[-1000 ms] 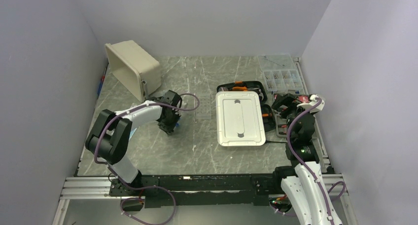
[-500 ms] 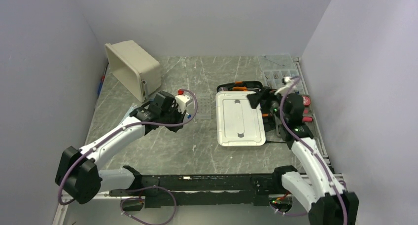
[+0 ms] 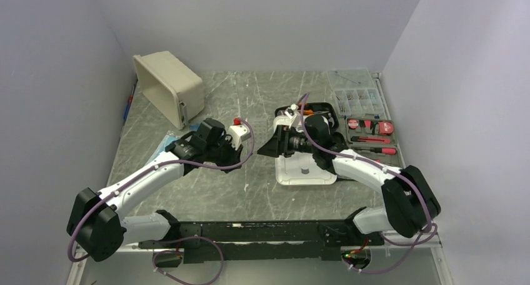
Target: Organize the chemistry lab equipment
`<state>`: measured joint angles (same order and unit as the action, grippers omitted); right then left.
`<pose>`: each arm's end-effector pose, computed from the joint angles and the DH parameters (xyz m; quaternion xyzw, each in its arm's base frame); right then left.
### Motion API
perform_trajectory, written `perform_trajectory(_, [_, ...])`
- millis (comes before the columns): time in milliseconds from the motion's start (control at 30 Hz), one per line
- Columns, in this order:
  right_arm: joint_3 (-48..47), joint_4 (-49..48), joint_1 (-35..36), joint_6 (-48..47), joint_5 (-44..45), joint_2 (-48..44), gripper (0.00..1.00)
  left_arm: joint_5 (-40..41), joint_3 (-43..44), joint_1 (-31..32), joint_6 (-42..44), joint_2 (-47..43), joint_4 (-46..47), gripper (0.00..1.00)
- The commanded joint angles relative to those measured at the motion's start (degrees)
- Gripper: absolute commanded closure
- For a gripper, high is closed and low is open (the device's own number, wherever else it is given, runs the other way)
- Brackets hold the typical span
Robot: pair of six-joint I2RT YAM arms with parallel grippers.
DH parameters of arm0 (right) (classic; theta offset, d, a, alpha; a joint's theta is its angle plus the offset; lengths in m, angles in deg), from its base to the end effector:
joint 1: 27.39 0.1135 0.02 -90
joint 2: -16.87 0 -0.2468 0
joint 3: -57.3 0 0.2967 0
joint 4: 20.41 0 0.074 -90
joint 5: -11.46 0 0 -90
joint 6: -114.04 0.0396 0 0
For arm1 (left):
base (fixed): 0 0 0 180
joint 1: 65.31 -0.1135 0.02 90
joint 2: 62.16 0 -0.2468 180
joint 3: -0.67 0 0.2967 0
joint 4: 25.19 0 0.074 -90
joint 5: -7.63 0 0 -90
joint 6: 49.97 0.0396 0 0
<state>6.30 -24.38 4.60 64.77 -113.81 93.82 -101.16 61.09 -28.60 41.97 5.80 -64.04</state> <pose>0.2675 0.1940 0.1843 -0.1088 0.8006 0.5183 0.2804 0.2316 -0.1886 0.2226 0.3603 0.8443 -0.2541 0.3044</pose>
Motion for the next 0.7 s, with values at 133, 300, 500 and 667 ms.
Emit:
perform_trajectory(133, [-5.2, -8.7, 3.4, 2.0, -0.8, 3.4, 0.41, -3.4, 0.1, 0.7, 0.5, -0.6, 2.0, 0.91])
perform_trajectory(300, [-7.5, -4.9, 5.3, -0.5, 1.0, 4.5, 0.5, -2.9, 0.2, 0.7, 0.6, -0.7, 1.9, 0.91])
perform_trajectory(500, [-9.0, -1.3, 6.7, -2.7, 2.9, 6.1, 0.55, -2.2, 0.2, 0.7, 0.3, -0.7, 1.9, 0.91])
perform_trajectory(667, [-9.6, -0.3, 7.5, -3.6, 3.5, 6.9, 0.57, -1.8, 0.1, 0.7, 0.2, -0.8, 2.0, 0.94])
